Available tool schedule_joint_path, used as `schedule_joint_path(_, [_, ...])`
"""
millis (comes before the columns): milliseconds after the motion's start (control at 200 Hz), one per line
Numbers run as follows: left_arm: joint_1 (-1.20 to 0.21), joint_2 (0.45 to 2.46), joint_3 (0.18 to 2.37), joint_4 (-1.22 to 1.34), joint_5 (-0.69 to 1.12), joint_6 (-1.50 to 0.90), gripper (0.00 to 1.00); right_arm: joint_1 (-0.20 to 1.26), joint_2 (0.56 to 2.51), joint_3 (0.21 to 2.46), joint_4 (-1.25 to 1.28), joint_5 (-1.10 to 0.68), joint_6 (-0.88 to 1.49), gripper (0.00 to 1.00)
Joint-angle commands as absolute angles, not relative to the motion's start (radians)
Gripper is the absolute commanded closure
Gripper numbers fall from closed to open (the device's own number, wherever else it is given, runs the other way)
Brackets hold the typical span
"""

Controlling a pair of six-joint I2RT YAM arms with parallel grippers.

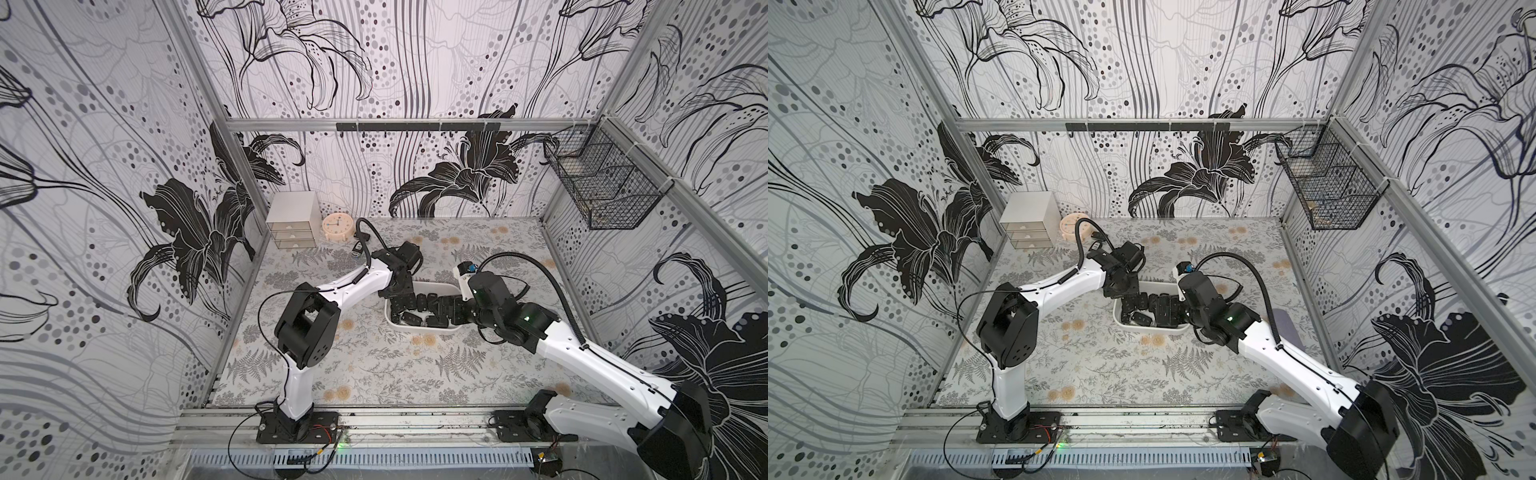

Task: Place the car key into the storage box
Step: Place the car key in the storage box.

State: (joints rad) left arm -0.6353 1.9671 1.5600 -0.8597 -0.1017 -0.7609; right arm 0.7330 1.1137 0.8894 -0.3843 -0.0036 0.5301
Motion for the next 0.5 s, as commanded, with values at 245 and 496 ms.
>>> schedule_joint_path(245, [-0.651, 2.030, 1.525, -0.810, -0.067, -0.782, 0.67, 0.735, 1.097, 0.907, -0.390, 0.002, 0.512, 0.00])
schedule_joint_path(496, [-0.673, 2.042, 1.537, -0.777, -0.045, -0.769, 0.67, 0.736, 1.083, 0.896, -0.397, 0.009, 0.517, 0.00])
